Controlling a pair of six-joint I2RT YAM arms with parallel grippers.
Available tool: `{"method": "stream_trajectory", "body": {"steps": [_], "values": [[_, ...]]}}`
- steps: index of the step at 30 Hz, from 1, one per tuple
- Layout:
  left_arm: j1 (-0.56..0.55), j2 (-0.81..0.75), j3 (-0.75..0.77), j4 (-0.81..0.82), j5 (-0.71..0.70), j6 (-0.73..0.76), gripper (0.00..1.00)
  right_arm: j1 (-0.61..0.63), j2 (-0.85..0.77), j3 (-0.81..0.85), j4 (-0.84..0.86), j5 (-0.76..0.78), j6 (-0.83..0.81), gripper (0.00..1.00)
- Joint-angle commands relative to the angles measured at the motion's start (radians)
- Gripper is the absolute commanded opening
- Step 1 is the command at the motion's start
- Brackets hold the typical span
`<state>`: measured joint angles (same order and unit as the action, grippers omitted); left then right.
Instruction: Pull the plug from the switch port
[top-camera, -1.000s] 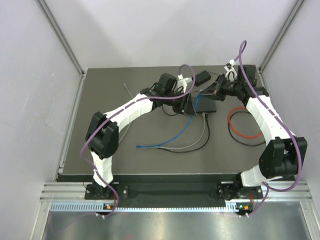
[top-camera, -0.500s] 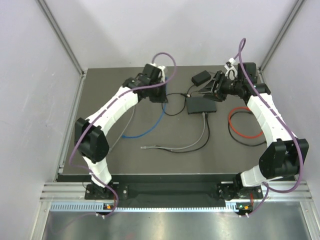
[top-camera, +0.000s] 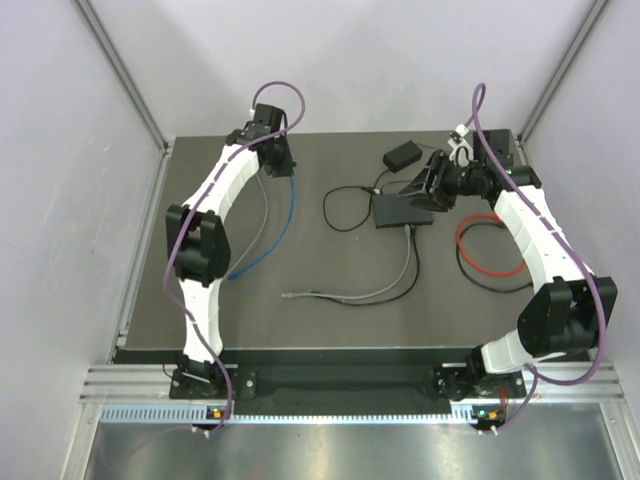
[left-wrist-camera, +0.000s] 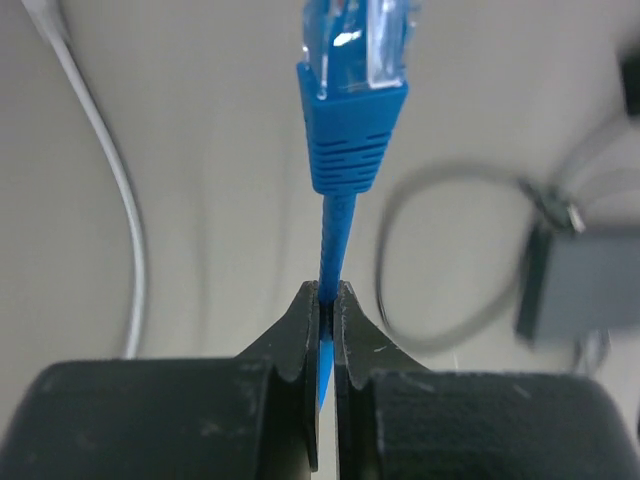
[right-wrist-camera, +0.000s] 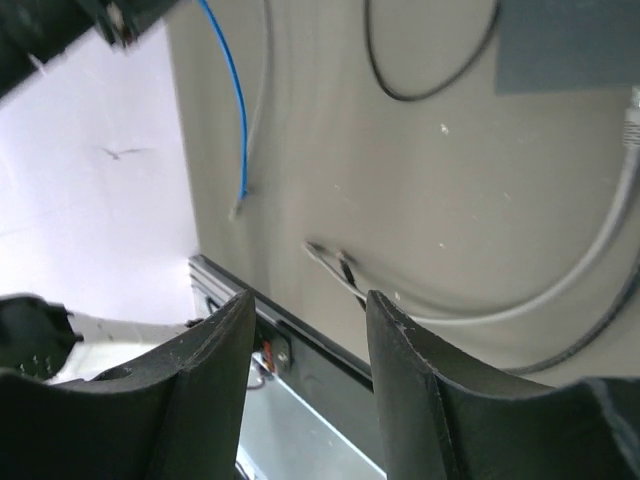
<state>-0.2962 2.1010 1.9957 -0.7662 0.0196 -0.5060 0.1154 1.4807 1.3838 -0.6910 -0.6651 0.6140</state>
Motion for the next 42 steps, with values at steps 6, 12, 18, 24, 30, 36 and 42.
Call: {"method": "stream_trajectory", "body": {"steps": [6, 12, 18, 24, 30, 36, 42], "values": [[0.091, 0.217, 0.161, 0.053, -0.029, -0.118, 0.0, 0.0, 0.021, 0.08, -0.127, 0.067, -0.083, 0.49], [0.13, 0.27, 0.161, 0.111, -0.052, -0.146, 0.09, -0.003, 0.012, 0.027, -0.124, 0.078, -0.089, 0.48], [0.164, 0.284, 0.166, 0.108, -0.029, -0.147, 0.11, -0.003, 0.042, -0.023, -0.088, 0.085, -0.106, 0.49], [0.164, 0.229, 0.16, 0.087, -0.069, -0.143, 0.58, -0.006, 0.125, -0.026, -0.053, 0.09, -0.135, 0.49], [0.141, 0.13, 0.111, 0.129, 0.043, -0.101, 0.52, -0.029, 0.213, -0.006, -0.01, 0.087, -0.166, 0.45], [0.003, 0.059, -0.134, 0.528, 0.437, -0.205, 0.54, -0.094, 0.286, -0.022, 0.074, 0.082, -0.169, 0.45], [-0.191, 0.165, -0.095, 0.749, 0.585, -0.311, 0.56, -0.164, 0.369, -0.037, 0.14, 0.039, -0.171, 0.45]]}}
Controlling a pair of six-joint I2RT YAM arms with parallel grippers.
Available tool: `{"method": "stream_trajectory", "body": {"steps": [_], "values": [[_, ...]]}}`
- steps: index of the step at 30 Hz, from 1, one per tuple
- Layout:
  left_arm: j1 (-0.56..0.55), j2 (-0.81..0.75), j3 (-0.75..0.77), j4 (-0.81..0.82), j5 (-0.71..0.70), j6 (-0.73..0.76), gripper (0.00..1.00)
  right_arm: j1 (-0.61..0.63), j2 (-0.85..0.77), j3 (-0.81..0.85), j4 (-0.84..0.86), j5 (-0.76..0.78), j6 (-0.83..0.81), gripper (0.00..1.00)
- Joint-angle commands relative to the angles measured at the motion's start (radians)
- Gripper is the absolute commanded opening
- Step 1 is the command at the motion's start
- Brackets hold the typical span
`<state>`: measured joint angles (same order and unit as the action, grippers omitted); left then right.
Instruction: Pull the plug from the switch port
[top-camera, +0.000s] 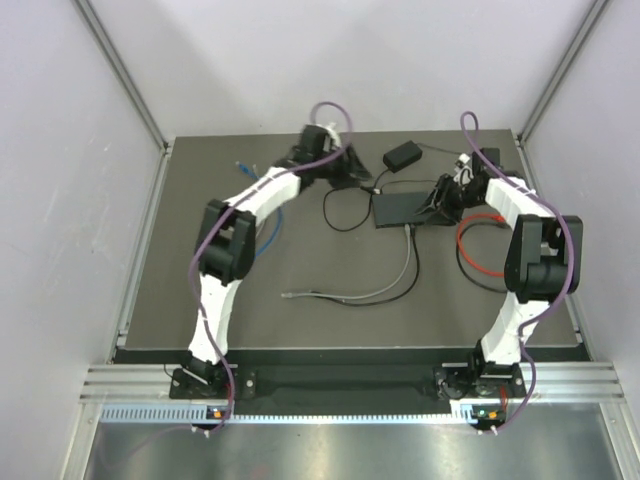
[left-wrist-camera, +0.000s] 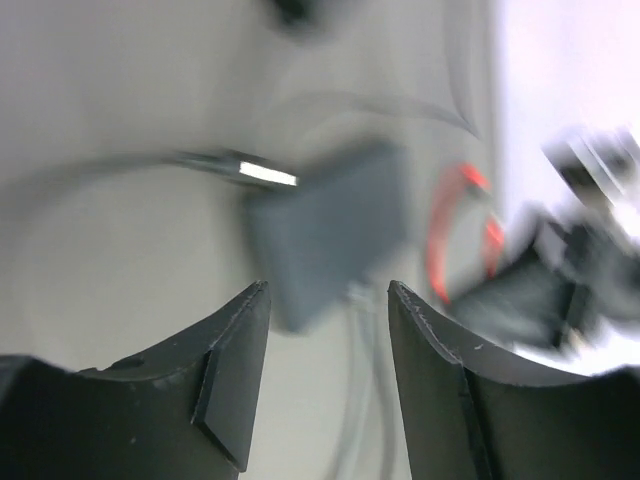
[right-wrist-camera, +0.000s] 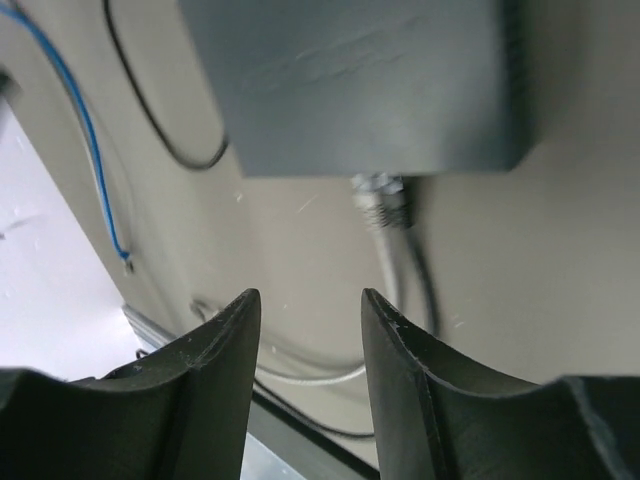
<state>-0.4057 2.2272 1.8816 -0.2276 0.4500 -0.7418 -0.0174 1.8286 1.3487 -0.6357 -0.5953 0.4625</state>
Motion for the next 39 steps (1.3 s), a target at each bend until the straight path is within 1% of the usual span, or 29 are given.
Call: {"method": "stream_trajectory", "body": {"steps": [1, 3, 4, 10, 13, 19, 21, 24, 30, 34, 39], "values": [[-0.117, 0.067, 0.036, 0.22, 0.17, -0.089, 0.56, -0.041, 0.027, -0.013, 0.094, -0.037, -0.016, 0.44], [-0.142, 0.101, 0.047, 0.301, 0.187, -0.132, 0.56, -0.047, 0.046, -0.028, 0.126, -0.057, -0.01, 0.42], [-0.157, 0.112, 0.05, 0.316, 0.191, -0.145, 0.56, -0.05, 0.052, -0.034, 0.137, -0.063, -0.007, 0.42], [-0.18, 0.202, 0.083, 0.332, 0.19, -0.194, 0.55, -0.059, 0.092, -0.089, 0.237, -0.098, -0.001, 0.31], [-0.194, 0.233, 0.082, 0.321, 0.178, -0.22, 0.54, -0.059, 0.101, -0.114, 0.267, -0.113, 0.004, 0.29], [-0.208, 0.265, 0.102, 0.232, 0.124, -0.226, 0.53, -0.062, 0.115, -0.145, 0.335, -0.129, 0.001, 0.29], [-0.209, 0.269, 0.114, 0.159, 0.102, -0.22, 0.52, -0.062, 0.13, -0.152, 0.361, -0.147, -0.004, 0.29], [-0.208, 0.282, 0.139, 0.091, 0.082, -0.22, 0.52, -0.062, 0.141, -0.172, 0.402, -0.169, -0.002, 0.29], [-0.211, 0.287, 0.146, 0.034, 0.081, -0.206, 0.51, -0.062, 0.152, -0.204, 0.452, -0.163, 0.004, 0.29], [-0.211, 0.281, 0.137, 0.019, 0.085, -0.197, 0.51, -0.064, 0.153, -0.247, 0.571, -0.167, 0.082, 0.3], [-0.212, 0.269, 0.106, 0.017, 0.098, -0.205, 0.51, -0.064, 0.161, -0.299, 0.682, -0.169, 0.189, 0.31]]}}
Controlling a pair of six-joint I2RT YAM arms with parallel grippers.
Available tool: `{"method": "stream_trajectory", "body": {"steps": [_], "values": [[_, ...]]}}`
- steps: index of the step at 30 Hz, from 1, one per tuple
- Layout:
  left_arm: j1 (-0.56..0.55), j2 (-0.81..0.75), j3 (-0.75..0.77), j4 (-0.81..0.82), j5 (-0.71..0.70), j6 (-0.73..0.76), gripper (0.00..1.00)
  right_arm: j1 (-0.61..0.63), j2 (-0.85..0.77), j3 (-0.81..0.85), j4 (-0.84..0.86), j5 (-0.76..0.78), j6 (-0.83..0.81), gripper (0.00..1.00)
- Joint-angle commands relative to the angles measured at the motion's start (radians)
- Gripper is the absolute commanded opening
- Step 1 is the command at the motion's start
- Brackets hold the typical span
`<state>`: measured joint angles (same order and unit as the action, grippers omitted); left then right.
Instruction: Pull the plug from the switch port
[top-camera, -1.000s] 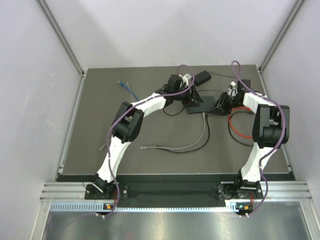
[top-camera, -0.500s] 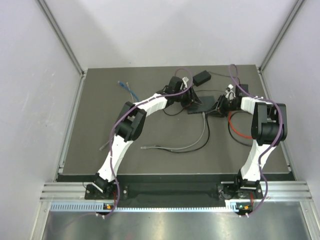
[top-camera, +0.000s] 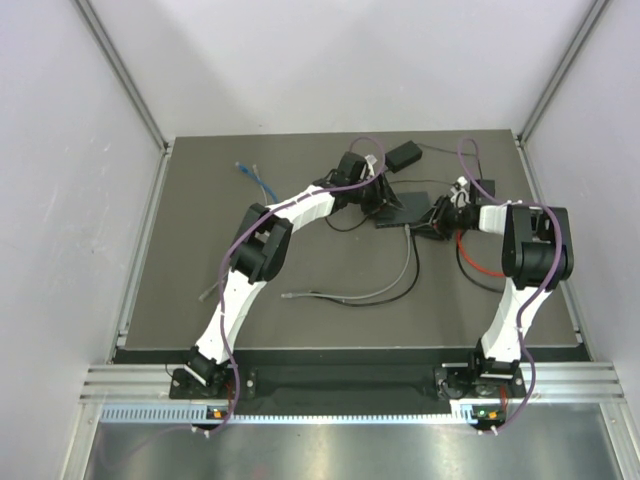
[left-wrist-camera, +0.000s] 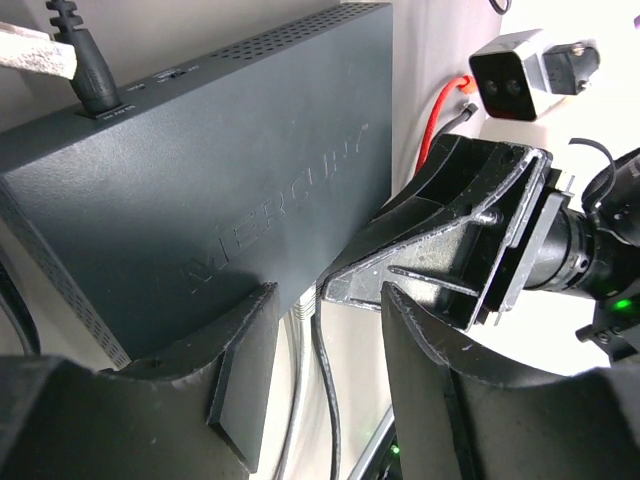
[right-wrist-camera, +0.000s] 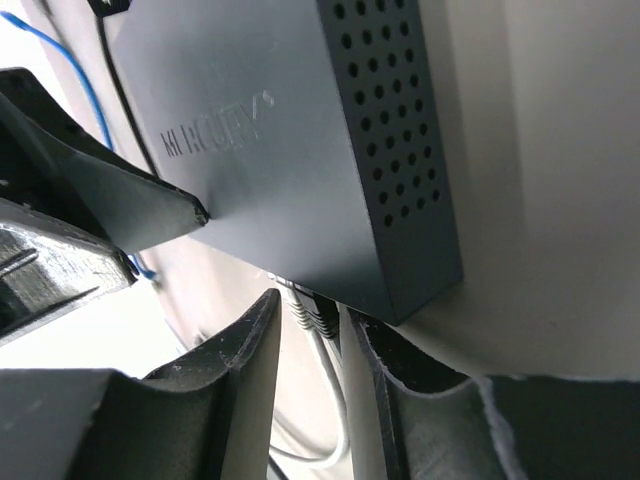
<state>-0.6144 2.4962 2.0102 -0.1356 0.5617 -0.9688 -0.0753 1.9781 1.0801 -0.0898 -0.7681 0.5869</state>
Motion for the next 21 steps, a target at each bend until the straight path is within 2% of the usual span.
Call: {"method": "stream_trajectory", "body": {"steps": [1, 10, 16, 17, 19, 21], "values": [[-0.004, 0.0, -0.027, -0.073, -0.014, 0.024, 0.51, -0.006, 0.011, -0.038, 0.151, 0.004, 0.08, 0.31], [-0.007, -0.01, -0.041, -0.105, -0.01, 0.045, 0.51, -0.007, 0.037, -0.088, 0.269, 0.016, 0.253, 0.27], [-0.007, -0.014, -0.05, -0.11, -0.008, 0.051, 0.51, -0.007, 0.044, -0.052, 0.191, 0.033, 0.237, 0.14], [-0.008, -0.013, -0.047, -0.108, -0.008, 0.051, 0.51, -0.007, 0.047, -0.04, 0.176, 0.036, 0.229, 0.07], [-0.007, -0.01, -0.044, -0.108, -0.006, 0.051, 0.51, -0.007, 0.048, -0.02, 0.133, 0.036, 0.208, 0.0], [-0.007, -0.007, -0.041, -0.108, 0.0, 0.051, 0.51, -0.007, 0.048, -0.01, 0.11, 0.029, 0.182, 0.0]]}}
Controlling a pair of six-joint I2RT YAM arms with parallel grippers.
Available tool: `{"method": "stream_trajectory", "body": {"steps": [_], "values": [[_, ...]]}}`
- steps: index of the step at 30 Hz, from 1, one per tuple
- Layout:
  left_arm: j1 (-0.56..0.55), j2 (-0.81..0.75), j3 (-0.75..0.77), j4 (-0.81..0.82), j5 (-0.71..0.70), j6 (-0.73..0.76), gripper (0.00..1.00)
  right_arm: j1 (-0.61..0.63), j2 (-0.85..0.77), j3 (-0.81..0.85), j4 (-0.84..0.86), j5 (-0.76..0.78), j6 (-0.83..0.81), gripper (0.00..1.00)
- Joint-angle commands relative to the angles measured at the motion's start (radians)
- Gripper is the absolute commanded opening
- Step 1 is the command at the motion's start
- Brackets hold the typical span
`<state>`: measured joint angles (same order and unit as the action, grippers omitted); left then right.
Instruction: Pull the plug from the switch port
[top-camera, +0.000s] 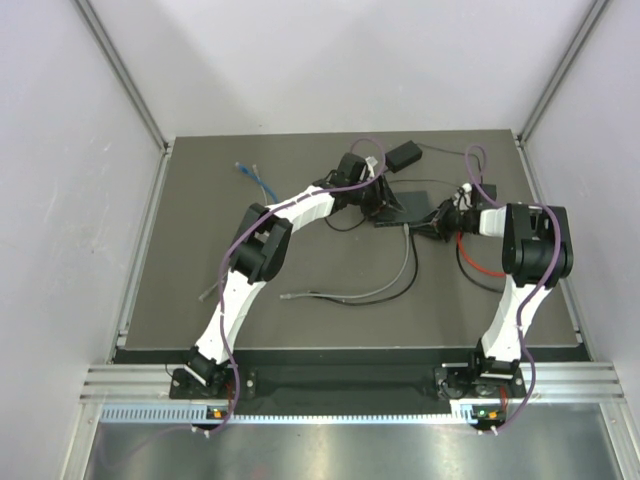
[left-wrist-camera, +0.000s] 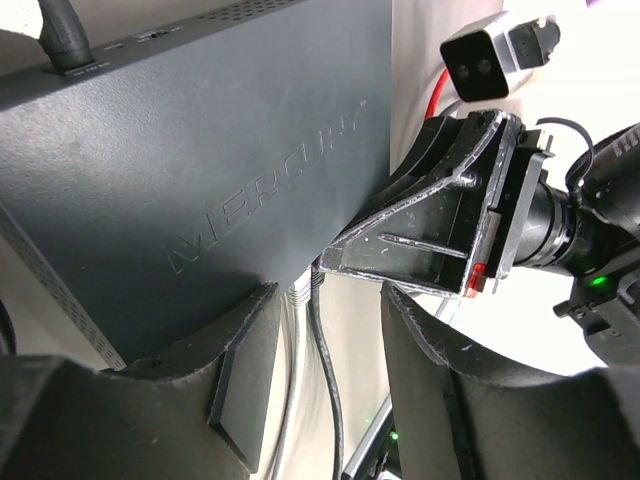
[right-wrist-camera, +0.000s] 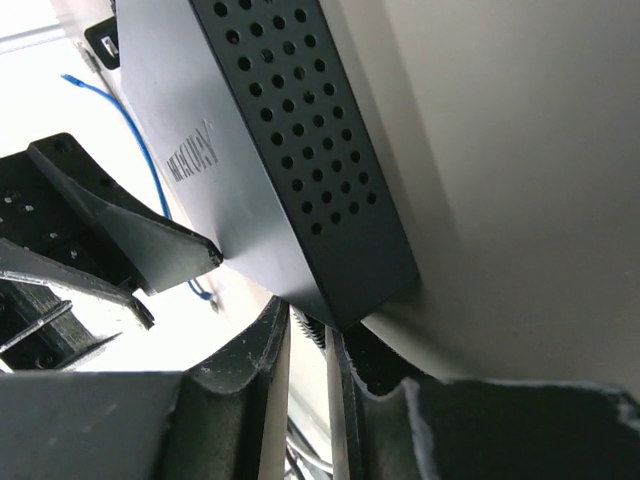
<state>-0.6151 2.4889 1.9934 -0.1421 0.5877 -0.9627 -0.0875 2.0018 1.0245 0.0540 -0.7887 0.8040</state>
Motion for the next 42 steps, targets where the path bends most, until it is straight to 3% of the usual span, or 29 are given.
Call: {"method": "stream_trajectory", "body": {"steps": [1, 8, 16, 21, 25, 28, 33, 37, 42], "values": [[-0.006, 0.007, -0.016, -0.103, -0.023, 0.045, 0.51, 0.006, 0.028, 0.069, -0.095, 0.043, -0.052, 0.0], [-0.008, 0.031, 0.001, -0.117, -0.011, 0.041, 0.51, 0.005, 0.104, 0.206, -0.48, -0.024, -0.288, 0.0], [-0.006, 0.073, 0.061, -0.12, 0.012, 0.03, 0.51, 0.002, 0.178, 0.263, -0.651, -0.159, -0.425, 0.0], [-0.006, 0.084, 0.071, -0.126, 0.02, 0.03, 0.51, 0.002, 0.14, 0.27, -0.645, -0.098, -0.446, 0.0], [-0.006, 0.096, 0.07, -0.126, 0.023, 0.03, 0.51, 0.052, -0.004, 0.244, -0.55, 0.219, -0.512, 0.0], [-0.008, 0.105, 0.071, -0.117, 0.029, 0.019, 0.51, 0.081, -0.083, 0.189, -0.443, 0.287, -0.522, 0.0], [-0.008, 0.116, 0.079, -0.105, 0.032, 0.009, 0.51, 0.08, -0.1, 0.12, -0.368, 0.211, -0.462, 0.0], [-0.006, 0.119, 0.088, -0.106, 0.041, 0.005, 0.51, 0.074, -0.07, 0.068, -0.349, 0.048, -0.362, 0.0], [-0.005, 0.116, 0.093, -0.111, 0.046, 0.01, 0.51, 0.071, -0.132, -0.015, -0.198, 0.002, -0.302, 0.0]]}}
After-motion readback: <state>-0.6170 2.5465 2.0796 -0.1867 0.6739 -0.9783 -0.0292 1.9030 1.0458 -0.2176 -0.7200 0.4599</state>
